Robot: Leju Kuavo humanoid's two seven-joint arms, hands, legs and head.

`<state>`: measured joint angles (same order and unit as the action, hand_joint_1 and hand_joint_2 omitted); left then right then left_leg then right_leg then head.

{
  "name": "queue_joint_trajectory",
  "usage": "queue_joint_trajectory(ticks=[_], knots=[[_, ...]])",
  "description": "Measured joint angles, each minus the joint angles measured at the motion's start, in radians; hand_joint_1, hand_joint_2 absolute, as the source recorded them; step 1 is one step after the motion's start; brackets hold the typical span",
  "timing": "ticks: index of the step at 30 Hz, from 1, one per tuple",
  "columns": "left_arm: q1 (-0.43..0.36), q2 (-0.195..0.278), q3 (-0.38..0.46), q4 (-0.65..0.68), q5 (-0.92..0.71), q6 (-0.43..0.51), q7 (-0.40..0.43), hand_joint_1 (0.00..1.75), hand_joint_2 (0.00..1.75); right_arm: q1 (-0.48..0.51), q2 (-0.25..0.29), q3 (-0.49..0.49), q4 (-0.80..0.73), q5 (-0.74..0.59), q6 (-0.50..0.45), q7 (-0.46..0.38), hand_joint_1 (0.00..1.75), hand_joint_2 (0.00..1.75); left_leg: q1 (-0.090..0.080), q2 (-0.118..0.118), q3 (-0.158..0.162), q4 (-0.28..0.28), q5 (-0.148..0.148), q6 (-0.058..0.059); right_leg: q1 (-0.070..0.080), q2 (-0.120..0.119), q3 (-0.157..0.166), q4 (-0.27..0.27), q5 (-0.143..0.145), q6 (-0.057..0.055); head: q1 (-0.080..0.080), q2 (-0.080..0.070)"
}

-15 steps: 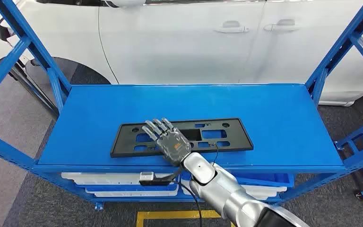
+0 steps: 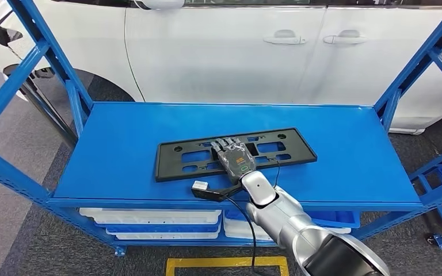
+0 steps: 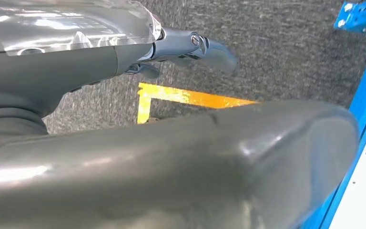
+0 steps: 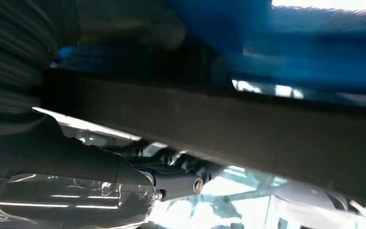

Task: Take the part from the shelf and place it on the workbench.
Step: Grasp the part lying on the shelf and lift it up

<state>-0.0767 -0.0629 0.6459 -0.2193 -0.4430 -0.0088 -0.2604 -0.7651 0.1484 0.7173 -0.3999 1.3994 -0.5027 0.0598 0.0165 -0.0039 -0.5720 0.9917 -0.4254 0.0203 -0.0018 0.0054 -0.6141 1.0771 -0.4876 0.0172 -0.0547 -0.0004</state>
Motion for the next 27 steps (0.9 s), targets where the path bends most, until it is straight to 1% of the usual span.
queue_joint_trajectory(ticks=[2, 3, 4, 5, 6, 7, 8, 9, 10, 11, 13, 14, 15, 17, 18, 19, 20, 21, 22, 23, 24, 25, 27], knots=[[-0.001, 0.001, 0.004, 0.000, -0.002, 0.000, 0.001, 0.00, 0.00, -0.001, -0.006, -0.011, 0.013, 0.001, 0.002, 0.002, 1.75, 1.75, -0.002, 0.000, -0.005, 0.000, 0.002, 0.005, -0.002, 0.000, -0.066, 0.138, -0.067, 0.005, 0.000, 0.000], [0.000, 0.001, 0.006, 0.000, -0.003, 0.000, 0.001, 0.00, 0.00, 0.000, -0.009, -0.016, 0.019, 0.001, 0.002, 0.002, 1.75, 1.75, -0.003, 0.000, -0.007, 0.001, 0.002, 0.006, -0.003, 0.000, -0.094, 0.194, -0.085, 0.007, 0.000, 0.000], [0.000, 0.001, 0.008, 0.000, -0.005, 0.001, 0.002, 0.00, 0.00, 0.001, -0.012, -0.020, 0.023, 0.001, 0.000, 0.002, 1.75, 1.75, -0.004, 0.000, -0.008, 0.002, 0.002, 0.006, -0.003, 0.000, -0.106, 0.218, -0.084, 0.007, 0.000, 0.000], [0.000, 0.001, 0.009, 0.000, -0.006, 0.001, 0.002, 0.00, 0.00, 0.002, -0.014, -0.024, 0.027, 0.001, -0.001, 0.003, 1.75, 1.75, -0.005, 0.000, -0.008, 0.003, 0.002, 0.006, -0.004, 0.000, -0.097, 0.199, -0.064, 0.005, 0.000, 0.000], [-0.001, 0.001, 0.010, 0.000, -0.006, 0.001, 0.003, 0.00, 0.00, 0.001, -0.016, -0.028, 0.029, 0.001, -0.003, 0.003, 1.75, 1.75, -0.006, -0.001, -0.007, 0.004, 0.002, 0.005, -0.003, 0.000, -0.069, 0.141, -0.029, 0.001, 0.000, 0.000], [-0.002, 0.001, 0.010, 0.000, -0.007, 0.001, 0.003, 0.00, 0.00, -0.001, -0.018, -0.032, 0.031, 0.001, -0.005, 0.002, 1.75, 1.75, -0.006, -0.001, -0.006, 0.005, 0.001, 0.004, -0.002, -0.001, -0.031, 0.065, 0.005, -0.005, 0.000, 0.000], [-0.004, 0.001, 0.011, 0.000, -0.007, 0.001, 0.003, 0.00, 0.00, -0.003, -0.019, -0.035, 0.032, 0.002, -0.007, 0.002, 1.75, 1.75, -0.009, -0.001, -0.006, 0.007, -0.001, 0.001, 0.001, -0.001, 0.002, -0.003, 0.030, -0.010, 0.000, 0.000], [-0.006, 0.001, 0.011, 0.000, -0.008, 0.001, 0.004, 0.00, 0.00, -0.005, -0.020, -0.037, 0.033, 0.003, -0.009, 0.002, 1.75, 1.75, -0.011, -0.001, -0.007, 0.008, -0.001, -0.003, 0.003, -0.002, 0.023, -0.050, 0.044, -0.014, 0.000, 0.000], [-0.008, 0.001, 0.011, 0.000, -0.008, 0.000, 0.004, 0.00, 0.00, -0.005, -0.020, -0.038, 0.033, 0.005, -0.010, 0.002, 1.75, 1.75, -0.012, -0.001, -0.008, 0.008, -0.002, -0.007, 0.006, -0.002, 0.032, -0.071, 0.047, -0.018, 0.000, 0.000], [-0.009, 0.001, 0.011, 0.000, -0.009, 0.000, 0.004, 0.00, 0.00, -0.006, -0.021, -0.039, 0.034, 0.007, -0.013, 0.001, 1.75, 1.75, -0.012, -0.001, -0.008, 0.008, -0.001, -0.013, 0.008, -0.003, 0.033, -0.074, 0.047, -0.020, 0.000, 0.000], [-0.011, 0.001, 0.011, 0.000, -0.010, 0.000, 0.005, 0.00, 0.00, -0.007, -0.022, -0.041, 0.035, 0.012, -0.017, 0.002, 1.75, 1.75, -0.012, -0.001, -0.009, 0.011, -0.005, -0.023, 0.004, -0.004, 0.037, -0.083, 0.052, -0.030, 0.000, 0.000], [-0.012, 0.001, 0.011, 0.000, -0.012, -0.001, 0.003, 0.00, 0.00, -0.008, -0.023, -0.042, 0.035, 0.014, -0.018, 0.002, 1.75, 1.75, -0.011, -0.001, -0.016, 0.029, -0.018, -0.028, 0.001, -0.006, 0.040, -0.089, 0.056, -0.036, 0.000, 0.000], [-0.012, 0.001, 0.011, 0.000, -0.014, -0.002, 0.000, 0.00, 0.00, -0.009, -0.023, -0.044, 0.037, 0.015, -0.019, 0.002, 1.75, 1.75, -0.010, -0.001, -0.032, 0.067, -0.042, -0.032, -0.002, -0.008, 0.043, -0.094, 0.059, -0.040, 0.000, 0.000], [-0.012, 0.001, 0.011, 0.000, -0.021, -0.007, -0.019, 0.00, 0.87, -0.008, -0.025, -0.048, 0.039, 0.017, -0.021, 0.002, 1.75, 1.75, -0.004, 0.000, -0.091, 0.198, -0.107, -0.040, -0.003, -0.010, 0.042, -0.096, 0.060, -0.045, 0.000, 0.000], [-0.012, 0.001, 0.011, 0.000, -0.024, -0.010, -0.032, 0.00, 1.31, -0.008, -0.026, -0.050, 0.041, 0.018, -0.023, 0.002, 1.75, 1.75, -0.002, 0.000, -0.121, 0.260, -0.129, -0.044, -0.003, -0.009, 0.042, -0.095, 0.060, -0.045, 0.000, 0.000], [-0.012, 0.002, 0.011, 0.000, -0.027, -0.013, -0.045, 0.00, 1.75, -0.007, -0.026, -0.053, 0.042, 0.019, -0.025, 0.001, 1.75, 1.75, 0.001, 0.000, -0.138, 0.294, -0.133, -0.047, -0.003, -0.009, 0.042, -0.095, 0.060, -0.045, 0.000, 0.000], [-0.012, 0.002, 0.011, 0.000, -0.029, -0.015, -0.056, 0.00, 1.75, -0.006, -0.027, -0.056, 0.042, 0.020, -0.028, -0.001, 1.75, 1.75, 0.004, 0.000, -0.134, 0.286, -0.117, -0.050, -0.004, -0.008, 0.042, -0.093, 0.059, -0.043, 0.000, 0.000], [-0.012, 0.002, 0.011, 0.000, -0.029, -0.017, -0.065, 0.00, 1.75, -0.006, -0.028, -0.060, 0.043, 0.021, -0.032, -0.003, 1.75, 1.75, 0.007, 0.000, -0.112, 0.238, -0.085, -0.052, -0.005, -0.007, 0.043, -0.091, 0.057, -0.041, 0.000, 0.000], [-0.013, 0.003, 0.011, 0.000, -0.030, -0.017, -0.072, 0.00, 1.75, -0.006, -0.029, -0.064, 0.043, 0.022, -0.035, -0.006, 1.75, 1.75, 0.010, 0.001, -0.077, 0.164, -0.049, -0.054, -0.006, -0.006, 0.043, -0.087, 0.054, -0.036, 0.000, 0.000], [-0.014, 0.003, 0.011, 0.000, -0.031, -0.018, -0.076, 0.00, 1.75, -0.006, -0.030, -0.070, 0.043, 0.022, -0.039, -0.010, 1.75, 1.75, 0.010, 0.000, -0.043, 0.095, -0.024, -0.053, -0.005, -0.004, 0.042, -0.082, 0.051, -0.031, 0.000, 0.000], [-0.016, 0.003, 0.011, 0.000, -0.032, -0.019, -0.079, 0.00, 1.75, -0.006, -0.031, -0.076, 0.043, 0.022, -0.045, -0.016, 1.75, 1.75, 0.009, -0.001, -0.020, 0.046, -0.010, -0.049, -0.004, -0.003, 0.039, -0.077, 0.049, -0.025, 0.000, 0.000], [-0.017, 0.003, 0.011, 0.000, -0.033, -0.019, -0.080, 0.00, 1.75, -0.005, -0.032, -0.083, 0.043, 0.022, -0.052, -0.022, 1.75, 1.75, 0.007, -0.002, -0.010, 0.021, -0.007, -0.043, -0.003, -0.002, 0.036, -0.074, 0.048, -0.019, 0.000, 0.000], [-0.018, 0.003, 0.011, 0.000, -0.035, -0.021, -0.081, 0.00, 1.75, -0.003, -0.033, -0.099, 0.042, 0.004, -0.075, -0.052, 1.75, 1.75, 0.004, -0.004, -0.012, 0.018, -0.007, -0.028, -0.002, 0.000, 0.033, -0.075, 0.050, -0.007, 0.000, 0.000]])
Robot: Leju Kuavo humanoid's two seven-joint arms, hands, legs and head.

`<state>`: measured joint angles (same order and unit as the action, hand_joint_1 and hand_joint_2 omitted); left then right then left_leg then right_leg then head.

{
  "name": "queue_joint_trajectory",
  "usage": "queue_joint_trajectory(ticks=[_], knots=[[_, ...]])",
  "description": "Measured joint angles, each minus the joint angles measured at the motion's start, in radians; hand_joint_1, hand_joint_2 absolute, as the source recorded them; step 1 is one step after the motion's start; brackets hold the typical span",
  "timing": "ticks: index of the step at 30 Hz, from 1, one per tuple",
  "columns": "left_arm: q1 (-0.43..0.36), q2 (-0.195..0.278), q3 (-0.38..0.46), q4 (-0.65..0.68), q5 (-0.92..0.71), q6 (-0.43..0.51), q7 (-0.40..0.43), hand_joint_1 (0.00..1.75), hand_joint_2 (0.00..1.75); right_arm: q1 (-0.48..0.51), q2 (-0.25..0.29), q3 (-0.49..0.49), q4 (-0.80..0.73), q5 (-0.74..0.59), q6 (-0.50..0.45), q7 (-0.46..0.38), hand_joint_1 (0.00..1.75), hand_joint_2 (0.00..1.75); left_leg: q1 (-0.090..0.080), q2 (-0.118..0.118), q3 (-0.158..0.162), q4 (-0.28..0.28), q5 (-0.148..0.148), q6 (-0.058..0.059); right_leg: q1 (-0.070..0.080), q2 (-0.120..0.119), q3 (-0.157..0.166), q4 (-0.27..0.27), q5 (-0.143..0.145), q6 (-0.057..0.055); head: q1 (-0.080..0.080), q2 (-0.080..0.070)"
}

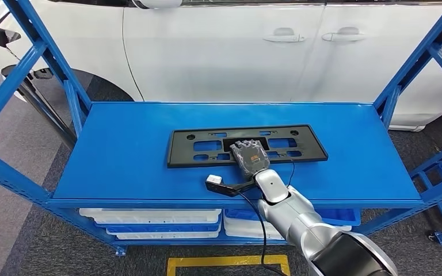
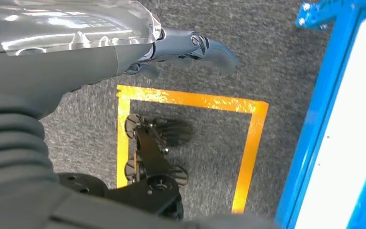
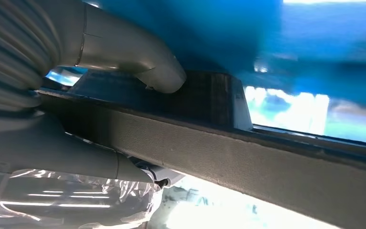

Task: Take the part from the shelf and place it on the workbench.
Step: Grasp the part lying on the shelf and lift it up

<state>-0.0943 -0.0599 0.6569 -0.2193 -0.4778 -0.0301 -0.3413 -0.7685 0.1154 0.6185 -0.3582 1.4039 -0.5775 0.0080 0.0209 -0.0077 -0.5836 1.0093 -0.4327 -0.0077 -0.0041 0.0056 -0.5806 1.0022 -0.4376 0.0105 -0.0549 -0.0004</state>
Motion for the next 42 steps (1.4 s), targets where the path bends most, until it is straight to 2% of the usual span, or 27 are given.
queue_joint_trajectory(ticks=[2, 3, 6, 7, 8, 9, 11, 12, 13, 14, 16, 18, 19, 21, 22, 23, 24, 27, 29, 32, 33, 35, 37, 38, 39, 40, 42], knots=[[0.000, 0.000, 0.000, 0.000, 0.003, -0.008, -0.003, 0.00, 1.75, 0.004, 0.000, -0.027, -0.011, -0.065, -0.029, -0.077, 1.75, 1.75, 0.002, 0.001, 0.001, -0.005, 0.004, 0.014, -0.003, 0.000, -0.006, 0.016, -0.014, 0.011, 0.000, 0.000], [0.000, 0.000, 0.001, 0.000, 0.005, -0.011, -0.005, 0.00, 1.75, 0.007, 0.000, -0.050, -0.028, -0.124, -0.039, -0.143, 1.75, 1.75, 0.003, 0.002, 0.001, -0.008, 0.007, 0.020, -0.004, 0.000, -0.021, 0.050, -0.036, 0.015, 0.000, 0.000], [0.000, 0.001, 0.006, 0.000, 0.020, -0.019, 0.005, 0.00, 1.75, 0.037, -0.001, -0.138, -0.132, -0.376, -0.016, -0.389, 1.75, 1.75, 0.001, 0.004, 0.000, -0.008, 0.007, 0.028, -0.007, -0.001, -0.114, 0.247, -0.131, 0.022, 0.000, 0.000], [0.001, 0.001, 0.011, 0.000, 0.028, -0.024, 0.013, 0.00, 1.75, 0.055, -0.001, -0.166, -0.187, -0.471, 0.010, -0.465, 1.75, 1.75, 0.001, 0.004, 0.000, -0.008, 0.007, 0.029, -0.007, -0.001, -0.137, 0.293, -0.142, 0.023, 0.000, 0.000], [0.002, 0.001, 0.017, 0.000, 0.036, -0.029, 0.021, 0.00, 1.75, 0.074, -0.002, -0.187, -0.246, -0.557, 0.041, -0.523, 1.75, 1.75, 0.000, 0.004, 0.002, -0.008, 0.006, 0.029, -0.007, -0.001, -0.142, 0.302, -0.134, 0.022, 0.000, 0.000], [0.004, 0.001, 0.024, 0.000, 0.045, -0.036, 0.027, 0.00, 1.75, 0.095, -0.005, -0.205, -0.319, -0.645, 0.083, -0.567, 1.75, 1.75, 0.000, 0.003, 0.004, -0.007, 0.005, 0.028, -0.007, -0.001, -0.125, 0.267, -0.107, 0.019, 0.000, 0.000], [0.006, 0.001, 0.043, 0.000, 0.068, -0.055, 0.032, 0.00, 1.75, 0.147, -0.024, -0.229, -0.522, -0.856, 0.212, -0.627, 1.75, 1.75, -0.003, 0.000, 0.007, -0.005, 0.002, 0.025, -0.004, -0.001, -0.055, 0.119, -0.038, 0.007, 0.000, 0.000], [0.009, 0.001, 0.053, 0.000, 0.079, -0.066, 0.033, 0.00, 1.75, 0.177, -0.039, -0.235, -0.644, -0.981, 0.294, -0.654, 1.75, 1.75, -0.005, -0.002, 0.007, -0.004, 0.000, 0.022, -0.002, -0.002, -0.025, 0.055, -0.015, 0.002, 0.000, 0.000], [0.013, 0.003, 0.065, 0.000, 0.087, -0.074, 0.036, 0.00, 1.75, 0.208, -0.055, -0.239, -0.767, -1.100, 0.371, -0.676, 1.75, 1.75, -0.006, -0.004, 0.006, -0.004, -0.001, 0.017, 0.001, -0.003, -0.009, 0.018, -0.005, -0.002, 0.000, 0.000], [0.018, 0.005, 0.074, 0.000, 0.092, -0.079, 0.041, 0.00, 1.75, 0.234, -0.069, -0.241, -0.876, -1.191, 0.430, -0.693, 1.75, 1.75, -0.008, -0.005, 0.004, -0.003, -0.002, 0.012, 0.003, -0.002, -0.006, 0.004, -0.005, -0.005, 0.000, 0.000], [0.028, 0.010, 0.089, 0.000, 0.096, -0.083, 0.049, 0.00, 1.75, 0.276, -0.091, -0.246, -1.057, -1.279, 0.492, -0.704, 1.75, 1.75, -0.008, -0.005, 0.003, -0.005, -0.004, 0.001, 0.000, -0.002, -0.007, 0.001, -0.002, -0.012, 0.000, 0.000], [0.033, 0.015, 0.100, 0.000, 0.098, -0.081, 0.060, 0.00, 1.75, 0.306, -0.106, -0.251, -1.199, -1.312, 0.535, -0.705, 1.75, 1.75, -0.007, -0.002, -0.010, 0.030, -0.033, -0.009, -0.006, -0.004, -0.001, -0.008, 0.002, -0.022, 0.000, 0.000], [0.033, 0.018, 0.104, 0.000, 0.098, -0.076, 0.073, 0.00, 1.75, 0.318, -0.110, -0.254, -1.260, -1.338, 0.573, -0.705, 1.75, 1.75, -0.006, 0.000, -0.030, 0.078, -0.063, -0.013, -0.008, -0.006, 0.001, -0.011, 0.003, -0.027, 0.000, 0.000], [0.035, 0.021, 0.115, 0.000, 0.101, -0.053, 0.121, 0.00, 1.75, 0.341, -0.110, -0.267, -1.385, -1.420, 0.710, -0.705, 1.75, 1.75, -0.005, 0.002, -0.090, 0.214, -0.129, -0.021, -0.006, -0.008, 0.002, -0.010, 0.000, -0.032, 0.000, 0.000], [0.037, 0.023, 0.121, 0.000, 0.102, -0.039, 0.149, 0.00, 1.75, 0.355, -0.106, -0.276, -1.444, -1.462, 0.798, -0.705, 1.75, 1.75, -0.004, 0.002, -0.114, 0.267, -0.146, -0.024, -0.005, -0.008, 0.003, -0.009, -0.001, -0.033, 0.000, 0.000], [0.040, 0.025, 0.129, 0.000, 0.105, -0.024, 0.176, 0.00, 1.75, 0.372, -0.100, -0.283, -1.498, -1.499, 0.886, -0.706, 1.75, 1.75, -0.004, 0.002, -0.121, 0.285, -0.142, -0.025, -0.005, -0.007, 0.005, -0.008, -0.003, -0.034, 0.000, 0.000], [0.042, 0.027, 0.136, 0.000, 0.107, -0.011, 0.197, 0.00, 1.75, 0.392, -0.093, -0.288, -1.546, -1.528, 0.963, -0.707, 1.75, 1.75, -0.004, 0.002, -0.110, 0.262, -0.119, -0.025, -0.004, -0.006, 0.007, -0.006, -0.005, -0.034, 0.000, 0.000], [0.044, 0.034, 0.157, 0.000, 0.111, 0.014, 0.232, 0.00, 1.75, 0.441, -0.075, -0.288, -1.640, -1.560, 1.059, -0.707, 1.75, 1.75, -0.006, 0.001, -0.018, 0.065, -0.026, -0.014, -0.001, -0.004, 0.010, 0.003, -0.012, -0.027, 0.000, 0.000], [0.044, 0.036, 0.166, 0.000, 0.109, 0.018, 0.238, 0.00, 1.75, 0.460, -0.071, -0.286, -1.674, -1.565, 1.073, -0.707, 1.75, 1.75, -0.010, 0.000, 0.007, 0.005, -0.010, -0.002, 0.002, -0.003, 0.005, 0.008, -0.012, -0.018, 0.000, 0.000], [0.047, 0.036, 0.177, 0.000, 0.104, 0.020, 0.240, 0.00, 1.75, 0.495, -0.063, -0.288, -1.705, -1.568, 1.106, -0.704, 1.75, 1.75, -0.010, -0.001, 0.003, 0.001, -0.002, 0.014, 0.002, -0.001, 0.001, 0.007, -0.008, -0.004, 0.000, 0.000], [0.048, 0.035, 0.178, 0.000, 0.103, 0.019, 0.240, 0.00, 1.75, 0.503, -0.060, -0.292, -1.713, -1.568, 1.119, -0.704, 1.75, 1.75, -0.008, 0.000, 0.001, -0.003, 0.004, 0.020, 0.001, -0.001, -0.002, 0.015, -0.018, 0.001, 0.000, 0.000], [0.047, 0.033, 0.179, 0.000, 0.101, 0.017, 0.240, 0.00, 1.75, 0.513, -0.054, -0.302, -1.728, -1.567, 1.139, -0.704, 1.75, 1.75, -0.005, 0.004, -0.007, -0.010, 0.017, 0.032, -0.001, -0.001, -0.028, 0.084, -0.079, 0.010, 0.000, 0.000], [0.047, 0.033, 0.181, 0.000, 0.101, 0.011, 0.240, 0.00, 1.75, 0.530, -0.048, -0.315, -1.738, -1.563, 1.151, -0.704, 1.75, 1.75, -0.006, 0.005, -0.021, -0.010, 0.027, 0.037, -0.003, -0.001, -0.074, 0.215, -0.165, 0.014, 0.000, 0.000], [0.048, 0.032, 0.183, 0.000, 0.100, 0.008, 0.240, 0.00, 1.75, 0.540, -0.044, -0.321, -1.741, -1.556, 1.155, -0.704, 1.75, 1.75, -0.006, 0.006, -0.030, -0.009, 0.034, 0.036, -0.003, -0.001, -0.089, 0.268, -0.191, 0.016, 0.000, 0.000], [0.048, 0.031, 0.184, 0.000, 0.099, 0.005, 0.239, 0.00, 1.75, 0.548, -0.039, -0.329, -1.745, -1.545, 1.154, -0.704, 1.75, 1.75, -0.006, 0.006, -0.040, -0.008, 0.040, 0.036, -0.003, -0.001, -0.089, 0.291, -0.198, 0.016, 0.000, 0.000], [0.048, 0.031, 0.185, 0.000, 0.097, 0.004, 0.239, 0.00, 1.75, 0.553, -0.036, -0.335, -1.750, -1.534, 1.150, -0.704, 1.75, 1.75, -0.006, 0.006, -0.050, -0.007, 0.047, 0.034, -0.003, -0.001, -0.071, 0.277, -0.187, 0.015, 0.000, 0.000], [0.047, 0.031, 0.188, 0.000, 0.092, 0.003, 0.239, 0.00, 1.75, 0.558, -0.032, -0.346, -1.759, -1.519, 1.137, -0.703, 1.75, 1.75, -0.006, 0.005, -0.068, -0.004, 0.062, 0.028, -0.003, -0.002, 0.020, 0.148, -0.138, 0.009, 0.000, 0.000]])
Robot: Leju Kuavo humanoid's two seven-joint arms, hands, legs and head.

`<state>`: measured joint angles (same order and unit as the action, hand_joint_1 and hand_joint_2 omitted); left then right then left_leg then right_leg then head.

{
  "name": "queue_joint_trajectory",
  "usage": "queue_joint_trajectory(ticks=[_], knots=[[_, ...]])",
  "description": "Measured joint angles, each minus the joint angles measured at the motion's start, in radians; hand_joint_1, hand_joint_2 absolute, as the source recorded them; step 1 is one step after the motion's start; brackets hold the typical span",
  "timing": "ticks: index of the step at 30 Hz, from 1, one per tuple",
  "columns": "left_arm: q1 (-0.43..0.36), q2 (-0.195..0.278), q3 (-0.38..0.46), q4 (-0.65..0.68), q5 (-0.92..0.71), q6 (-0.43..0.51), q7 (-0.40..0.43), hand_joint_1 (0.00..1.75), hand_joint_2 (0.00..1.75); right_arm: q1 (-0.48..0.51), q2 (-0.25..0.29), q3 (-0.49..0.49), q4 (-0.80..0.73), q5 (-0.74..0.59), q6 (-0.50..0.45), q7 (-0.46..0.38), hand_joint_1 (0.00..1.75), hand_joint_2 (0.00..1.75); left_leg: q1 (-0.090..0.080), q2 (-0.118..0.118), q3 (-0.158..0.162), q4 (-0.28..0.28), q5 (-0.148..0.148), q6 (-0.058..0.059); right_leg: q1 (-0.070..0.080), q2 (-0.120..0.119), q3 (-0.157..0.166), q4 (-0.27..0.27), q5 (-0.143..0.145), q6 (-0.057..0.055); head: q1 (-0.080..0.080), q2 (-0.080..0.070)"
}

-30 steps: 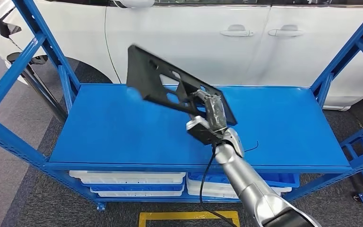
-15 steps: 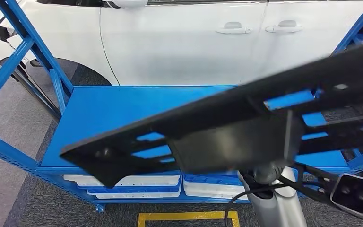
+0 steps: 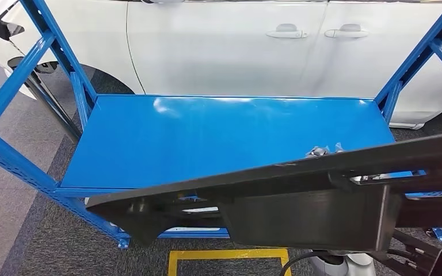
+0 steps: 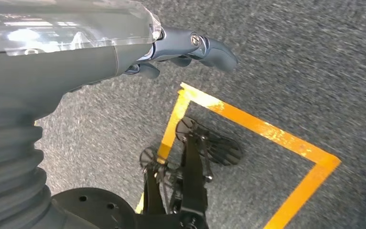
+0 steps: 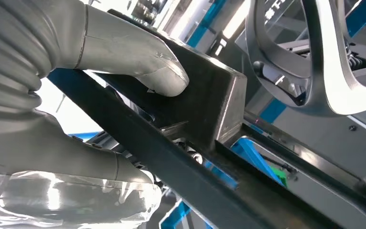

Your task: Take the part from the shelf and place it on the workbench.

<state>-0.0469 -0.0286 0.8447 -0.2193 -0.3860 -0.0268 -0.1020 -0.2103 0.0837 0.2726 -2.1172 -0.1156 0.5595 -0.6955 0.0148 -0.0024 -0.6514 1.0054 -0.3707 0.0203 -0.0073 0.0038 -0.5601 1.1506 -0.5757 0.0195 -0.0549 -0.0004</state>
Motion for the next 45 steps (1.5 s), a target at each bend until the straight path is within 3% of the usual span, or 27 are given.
queue_joint_trajectory(ticks=[2, 3, 6, 8, 10, 11, 12, 14, 15, 17, 19, 22, 24, 26, 27, 28, 29, 31, 33, 34, 36, 38, 40, 42, 43, 44, 45], knots=[[0.001, 0.000, 0.003, 0.000, -0.008, 0.002, 0.002, 0.00, 1.75, 0.004, 0.004, -0.007, -0.007, 0.001, -0.009, 0.000, 1.75, 1.75, -0.002, -0.001, -0.011, 0.003, 0.015, -0.010, 0.005, 0.000, 0.081, -0.123, 0.031, -0.009, 0.000, 0.000], [0.001, 0.001, 0.004, 0.000, -0.012, 0.003, 0.004, 0.00, 1.75, 0.006, 0.008, -0.011, -0.009, 0.002, -0.012, 0.000, 1.75, 1.75, -0.003, -0.002, -0.013, 0.003, 0.022, -0.016, 0.007, 0.001, 0.095, -0.149, 0.035, -0.013, 0.000, 0.000], [0.002, 0.002, 0.005, 0.000, -0.024, 0.006, 0.014, 0.00, 1.75, 0.012, 0.019, -0.017, -0.012, 0.009, -0.021, 0.000, 1.75, 1.75, -0.002, -0.003, -0.018, 0.001, 0.037, -0.035, 0.008, 0.000, 0.081, -0.158, 0.054, -0.032, 0.000, 0.000], [0.002, 0.004, 0.006, 0.000, -0.030, 0.004, 0.016, 0.00, 1.75, 0.013, 0.030, -0.017, -0.014, 0.018, -0.029, 0.000, 1.75, 1.75, 0.001, -0.003, -0.038, 0.049, -0.023, -0.045, 0.005, -0.004, 0.062, -0.162, 0.076, -0.048, 0.000, 0.000], [0.000, 0.006, 0.008, 0.000, -0.032, 0.001, 0.014, 0.00, 1.75, 0.013, 0.039, -0.013, -0.015, 0.033, -0.045, 0.000, 1.75, 1.75, 0.003, -0.003, -0.073, 0.177, -0.131, -0.051, 0.006, -0.006, 0.034, -0.160, 0.099, -0.056, 0.000, 0.000], [-0.001, 0.007, 0.009, 0.000, -0.032, 0.000, 0.013, 0.00, 1.75, 0.014, 0.042, -0.010, -0.016, 0.040, -0.052, 0.000, 1.75, 1.75, 0.003, -0.003, -0.086, 0.243, -0.166, -0.053, 0.008, -0.006, 0.019, -0.159, 0.110, -0.056, 0.000, 0.000], [-0.002, 0.008, 0.010, 0.000, -0.033, 0.000, 0.012, 0.00, 1.75, 0.014, 0.043, -0.007, -0.016, 0.045, -0.059, 0.000, 1.75, 1.75, 0.003, -0.003, -0.086, 0.287, -0.179, -0.054, 0.010, -0.006, 0.004, -0.157, 0.121, -0.056, 0.000, 0.000], [-0.004, 0.008, 0.012, 0.000, -0.033, 0.000, 0.011, 0.00, 1.75, 0.014, 0.046, 0.001, -0.017, 0.057, -0.081, 0.000, 1.75, 1.75, 0.002, -0.003, -0.032, 0.268, -0.147, -0.048, 0.014, -0.006, -0.024, -0.154, 0.140, -0.056, 0.000, 0.000], [-0.005, 0.008, 0.012, 0.000, -0.034, 0.000, 0.009, 0.00, 1.75, 0.014, 0.047, 0.007, -0.020, 0.069, -0.103, 0.000, 1.75, 1.75, -0.001, -0.003, 0.023, 0.204, -0.126, -0.040, 0.016, -0.006, -0.035, -0.152, 0.148, -0.055, 0.000, 0.000], [-0.009, 0.012, 0.013, -0.001, -0.039, 0.000, 0.006, 0.00, 1.75, 0.010, 0.047, 0.026, -0.027, 0.089, -0.159, 0.000, 1.75, 1.75, -0.008, -0.002, 0.133, 0.053, -0.123, -0.025, 0.021, -0.007, -0.048, -0.150, 0.162, -0.050, 0.000, 0.000], [-0.012, 0.015, 0.013, -0.001, -0.044, 0.001, 0.004, 0.00, 1.75, 0.003, 0.046, 0.051, -0.032, 0.096, -0.201, 0.000, 1.75, 1.75, -0.016, -0.001, 0.179, -0.024, -0.135, -0.017, 0.019, -0.009, -0.051, -0.151, 0.175, -0.039, 0.000, 0.000], [-0.013, 0.015, 0.014, -0.001, -0.046, 0.002, 0.003, 0.00, 1.75, -0.006, 0.041, 0.079, -0.035, 0.097, -0.221, 0.000, 1.75, 1.75, -0.014, 0.002, 0.166, -0.042, -0.108, -0.004, 0.014, -0.008, -0.060, -0.148, 0.178, -0.020, 0.000, 0.000], [-0.015, 0.014, 0.014, -0.001, -0.049, 0.002, 0.005, 0.00, 1.75, -0.014, 0.031, 0.092, -0.037, 0.090, -0.221, 0.000, 1.75, 1.75, -0.009, 0.007, 0.146, -0.050, -0.083, 0.006, 0.010, -0.006, -0.089, -0.086, 0.108, -0.006, 0.000, 0.000], [-0.016, 0.014, 0.014, -0.001, -0.054, 0.002, 0.010, 0.00, 1.75, -0.021, 0.015, 0.101, -0.037, 0.075, -0.217, 0.001, 1.75, 1.75, -0.009, 0.009, 0.119, -0.047, -0.062, 0.009, 0.004, -0.005, -0.130, 0.044, 0.014, 0.006, 0.000, 0.000], [-0.015, 0.014, 0.014, -0.001, -0.056, 0.002, 0.013, 0.00, 1.75, -0.023, 0.006, 0.105, -0.036, 0.068, -0.215, 0.001, 1.75, 1.75, -0.009, 0.009, 0.103, -0.045, -0.052, 0.008, 0.002, -0.005, -0.143, 0.103, -0.011, 0.011, 0.000, 0.000], [-0.015, 0.014, 0.014, -0.001, -0.058, 0.002, 0.015, 0.00, 1.75, -0.024, -0.002, 0.108, -0.035, 0.062, -0.213, 0.001, 1.75, 1.75, -0.009, 0.009, 0.088, -0.042, -0.043, 0.006, -0.001, -0.005, -0.142, 0.136, -0.011, 0.014, 0.000, 0.000], [-0.015, 0.013, 0.014, -0.001, -0.059, 0.002, 0.016, 0.00, 1.75, -0.026, -0.009, 0.110, -0.034, 0.059, -0.210, 0.001, 1.75, 1.75, -0.008, 0.010, 0.072, -0.037, -0.034, 0.004, -0.003, -0.005, -0.122, 0.132, 0.007, 0.017, 0.000, 0.000], [-0.016, 0.013, 0.014, -0.001, -0.060, 0.002, 0.018, 0.00, 1.75, -0.031, -0.018, 0.114, -0.034, 0.056, -0.207, 0.001, 1.75, 1.75, -0.006, 0.009, 0.044, -0.023, -0.021, -0.004, -0.007, -0.006, -0.030, 0.019, 0.055, 0.017, 0.000, 0.000], [-0.016, 0.012, 0.014, -0.001, -0.060, 0.002, 0.019, 0.00, 1.75, -0.038, -0.023, 0.117, -0.034, 0.055, -0.205, 0.001, 1.75, 1.75, -0.007, 0.009, 0.026, -0.008, -0.012, -0.014, -0.004, -0.004, 0.059, -0.112, 0.060, 0.007, 0.000, 0.000], [-0.016, 0.012, 0.014, -0.001, -0.060, 0.002, 0.019, 0.00, 1.75, -0.041, -0.025, 0.118, -0.033, 0.054, -0.204, 0.001, 1.75, 1.75, -0.008, 0.008, 0.022, -0.004, -0.007, -0.020, -0.001, -0.003, 0.078, -0.144, 0.052, -0.002, 0.000, 0.000], [-0.015, 0.012, 0.014, -0.001, -0.060, 0.002, 0.020, 0.00, 1.75, -0.045, -0.028, 0.120, -0.033, 0.054, -0.204, 0.000, 1.75, 1.75, -0.007, 0.008, 0.020, -0.005, 0.006, -0.034, 0.003, -0.003, 0.074, -0.152, 0.057, -0.022, 0.000, 0.000], [-0.014, 0.012, 0.014, -0.001, -0.060, 0.003, 0.021, 0.00, 1.75, -0.049, -0.030, 0.122, -0.031, 0.052, -0.203, 0.001, 1.75, 1.75, -0.003, 0.006, 0.007, 0.015, -0.018, -0.045, 0.002, -0.006, 0.060, -0.157, 0.076, -0.040, 0.000, 0.000], [-0.013, 0.010, 0.015, -0.001, -0.061, 0.005, 0.026, 0.00, 1.75, -0.053, -0.033, 0.123, -0.028, 0.042, -0.196, 0.001, 1.75, 1.75, 0.001, 0.005, -0.024, 0.103, -0.108, -0.053, 0.002, -0.009, 0.036, -0.160, 0.100, -0.053, -0.001, 0.000], [-0.013, 0.010, 0.017, -0.001, -0.064, 0.008, 0.031, 0.00, 1.75, -0.054, -0.037, 0.121, -0.024, 0.025, -0.182, 0.000, 1.75, 1.75, 0.001, 0.006, -0.055, 0.231, -0.191, -0.058, 0.005, -0.009, 0.007, -0.157, 0.121, -0.057, -0.001, 0.000], [-0.013, 0.010, 0.018, -0.001, -0.065, 0.009, 0.033, 0.00, 1.75, -0.054, -0.040, 0.119, -0.022, 0.016, -0.171, 0.000, 1.75, 1.75, 0.001, 0.006, -0.058, 0.275, -0.204, -0.059, 0.007, -0.009, -0.007, -0.156, 0.131, -0.057, -0.001, 0.000], [-0.013, 0.010, 0.019, -0.001, -0.066, 0.010, 0.035, 0.00, 1.75, -0.055, -0.044, 0.116, -0.019, 0.007, -0.159, 0.000, 1.75, 1.75, 0.001, 0.006, -0.045, 0.287, -0.195, -0.058, 0.008, -0.009, -0.022, -0.153, 0.140, -0.056, -0.001, 0.000], [-0.013, 0.010, 0.019, -0.001, -0.067, 0.010, 0.036, 0.00, 1.75, -0.055, -0.049, 0.108, -0.016, -0.003, -0.140, 0.001, 1.75, 1.75, 0.001, 0.006, -0.013, 0.261, -0.171, -0.055, 0.010, -0.009, -0.035, -0.151, 0.149, -0.055, -0.001, 0.000]])
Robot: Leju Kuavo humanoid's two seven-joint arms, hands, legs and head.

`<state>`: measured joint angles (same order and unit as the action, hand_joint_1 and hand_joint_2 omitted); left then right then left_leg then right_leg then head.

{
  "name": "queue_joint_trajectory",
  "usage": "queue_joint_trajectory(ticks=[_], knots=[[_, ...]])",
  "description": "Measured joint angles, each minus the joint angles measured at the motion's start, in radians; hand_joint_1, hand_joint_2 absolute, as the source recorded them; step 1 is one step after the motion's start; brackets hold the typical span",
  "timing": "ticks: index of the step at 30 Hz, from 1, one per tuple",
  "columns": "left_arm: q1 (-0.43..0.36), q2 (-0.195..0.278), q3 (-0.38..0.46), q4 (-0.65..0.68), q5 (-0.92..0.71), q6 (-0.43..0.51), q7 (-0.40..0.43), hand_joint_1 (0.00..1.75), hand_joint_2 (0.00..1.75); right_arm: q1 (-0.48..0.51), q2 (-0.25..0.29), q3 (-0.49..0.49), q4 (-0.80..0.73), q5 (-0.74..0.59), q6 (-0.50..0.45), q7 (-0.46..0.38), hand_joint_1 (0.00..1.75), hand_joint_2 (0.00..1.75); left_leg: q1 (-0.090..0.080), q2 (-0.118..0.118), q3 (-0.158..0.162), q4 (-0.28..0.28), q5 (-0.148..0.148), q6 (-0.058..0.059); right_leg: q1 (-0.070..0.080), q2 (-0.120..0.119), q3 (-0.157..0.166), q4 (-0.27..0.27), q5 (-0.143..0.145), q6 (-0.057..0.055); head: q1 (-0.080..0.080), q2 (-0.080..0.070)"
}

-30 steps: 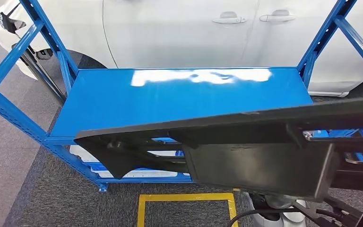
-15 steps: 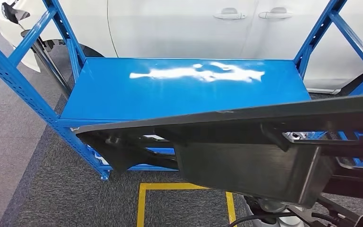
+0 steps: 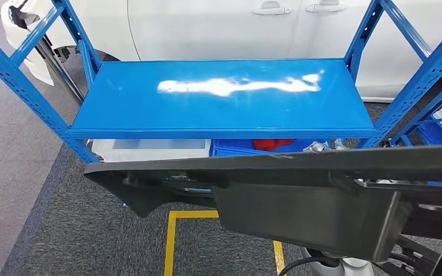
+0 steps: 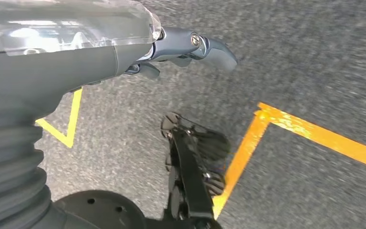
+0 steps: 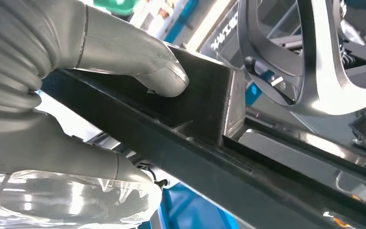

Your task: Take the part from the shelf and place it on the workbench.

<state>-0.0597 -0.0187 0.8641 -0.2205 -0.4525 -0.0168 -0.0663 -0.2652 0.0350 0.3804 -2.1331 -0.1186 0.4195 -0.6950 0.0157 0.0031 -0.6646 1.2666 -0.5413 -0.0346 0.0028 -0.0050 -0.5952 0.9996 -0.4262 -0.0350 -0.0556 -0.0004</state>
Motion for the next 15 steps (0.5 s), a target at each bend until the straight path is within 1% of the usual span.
queue_joint_trajectory(ticks=[1, 2, 3, 4, 5, 6, 7, 8, 9, 10, 11, 12, 13, 14, 15], knots=[[0.000, 0.000, 0.001, 0.000, 0.000, 0.000, 0.001, 0.00, 1.75, 0.000, -0.004, -0.010, 0.002, -0.010, 0.021, 0.000, 1.75, 1.75, -0.001, 0.000, 0.047, -0.057, 0.027, 0.005, 0.002, 0.000, -0.012, 0.002, 0.008, 0.002, 0.000, 0.000], [-0.001, 0.001, 0.001, 0.000, -0.001, 0.001, 0.001, 0.00, 1.75, 0.000, -0.008, -0.022, 0.004, -0.018, 0.045, 0.000, 1.75, 1.75, -0.002, -0.001, 0.102, -0.135, 0.038, 0.013, 0.003, 0.000, -0.023, 0.004, 0.017, 0.004, 0.000, 0.000], [-0.003, 0.001, 0.002, 0.000, -0.002, 0.001, 0.000, 0.00, 1.75, 0.000, -0.011, -0.034, 0.006, -0.025, 0.071, 0.000, 1.75, 1.75, -0.005, -0.001, 0.150, -0.207, 0.040, 0.019, 0.004, 0.000, -0.031, 0.006, 0.025, 0.007, 0.000, 0.000], [-0.003, 0.001, 0.002, 0.000, -0.004, 0.001, 0.000, 0.00, 1.75, -0.001, -0.012, -0.045, 0.007, -0.029, 0.096, 0.000, 1.75, 1.75, -0.009, -0.001, 0.180, -0.257, 0.035, 0.024, 0.004, -0.001, -0.034, 0.006, 0.033, 0.012, 0.000, 0.000], [-0.004, 0.001, 0.002, 0.000, -0.005, 0.001, -0.001, 0.00, 1.75, -0.003, -0.012, -0.058, 0.010, -0.033, 0.124, 0.000, 1.75, 1.75, -0.013, -0.002, 0.193, -0.284, 0.028, 0.028, 0.003, -0.001, -0.036, 0.006, 0.040, 0.018, 0.000, 0.000], [-0.004, 0.001, 0.003, 0.000, -0.007, 0.001, -0.003, 0.00, 1.75, -0.007, -0.013, -0.071, 0.015, -0.036, 0.149, 0.000, 1.75, 1.75, -0.016, -0.002, 0.192, -0.289, 0.034, 0.031, 0.002, -0.002, -0.036, 0.004, 0.048, 0.024, 0.000, 0.000], [-0.004, 0.001, 0.004, 0.000, -0.008, 0.001, -0.006, 0.00, 1.75, -0.013, -0.013, -0.087, 0.024, -0.041, 0.171, 0.000, 1.75, 1.75, -0.015, -0.001, 0.186, -0.292, 0.044, 0.038, 0.000, -0.002, -0.038, 0.003, 0.053, 0.031, 0.000, 0.000], [-0.006, 0.000, 0.006, 0.000, -0.009, 0.001, -0.008, 0.00, 1.75, -0.020, -0.013, -0.103, 0.034, -0.045, 0.186, 0.000, 1.75, 1.75, -0.013, 0.001, 0.180, -0.296, 0.054, 0.044, -0.001, -0.001, -0.043, 0.008, 0.046, 0.037, 0.000, 0.000], [-0.008, -0.002, 0.008, 0.000, -0.009, 0.001, -0.010, 0.00, 1.75, -0.028, -0.013, -0.117, 0.045, -0.049, 0.196, 0.000, 1.75, 1.75, -0.011, 0.004, 0.171, -0.300, 0.066, 0.051, -0.002, 0.000, -0.054, 0.027, 0.020, 0.042, 0.000, 0.000], [-0.010, -0.003, 0.010, 0.000, -0.009, 0.001, -0.011, 0.00, 1.75, -0.036, -0.013, -0.129, 0.055, -0.051, 0.201, 0.000, 1.75, 1.75, -0.008, 0.006, 0.159, -0.303, 0.080, 0.056, -0.003, 0.001, -0.069, 0.065, -0.023, 0.047, 0.000, 0.000], [-0.011, -0.005, 0.013, 0.000, -0.009, 0.001, -0.013, 0.00, 1.75, -0.041, -0.013, -0.138, 0.064, -0.052, 0.204, 0.000, 1.75, 1.75, -0.009, 0.007, 0.145, -0.303, 0.092, 0.059, -0.006, 0.002, -0.089, 0.124, -0.075, 0.051, 0.000, 0.000], [-0.011, -0.005, 0.015, 0.000, -0.008, 0.001, -0.014, 0.00, 1.75, -0.045, -0.013, -0.144, 0.071, -0.053, 0.205, 0.000, 1.75, 1.75, -0.009, 0.007, 0.129, -0.302, 0.104, 0.060, -0.008, 0.002, -0.107, 0.192, -0.121, 0.055, 0.000, 0.000], [-0.011, -0.006, 0.017, 0.000, -0.008, 0.001, -0.015, 0.00, 1.75, -0.046, -0.013, -0.147, 0.077, -0.053, 0.205, 0.000, 1.75, 1.75, -0.009, 0.007, 0.113, -0.300, 0.115, 0.059, -0.010, 0.002, -0.117, 0.251, -0.145, 0.058, 0.000, 0.000], [-0.010, -0.008, 0.019, 0.000, -0.007, 0.002, -0.016, 0.00, 1.75, -0.047, -0.013, -0.149, 0.083, -0.055, 0.204, 0.000, 1.75, 1.75, -0.010, 0.007, 0.096, -0.297, 0.126, 0.058, -0.012, 0.002, -0.116, 0.287, -0.146, 0.061, 0.000, 0.000], [-0.010, -0.010, 0.020, 0.000, -0.007, 0.002, -0.017, 0.00, 1.75, -0.048, -0.013, -0.150, 0.088, -0.059, 0.203, 0.000, 1.75, 1.75, -0.009, 0.007, 0.079, -0.292, 0.136, 0.056, -0.014, 0.002, -0.098, 0.289, -0.126, 0.063, 0.000, 0.000]])
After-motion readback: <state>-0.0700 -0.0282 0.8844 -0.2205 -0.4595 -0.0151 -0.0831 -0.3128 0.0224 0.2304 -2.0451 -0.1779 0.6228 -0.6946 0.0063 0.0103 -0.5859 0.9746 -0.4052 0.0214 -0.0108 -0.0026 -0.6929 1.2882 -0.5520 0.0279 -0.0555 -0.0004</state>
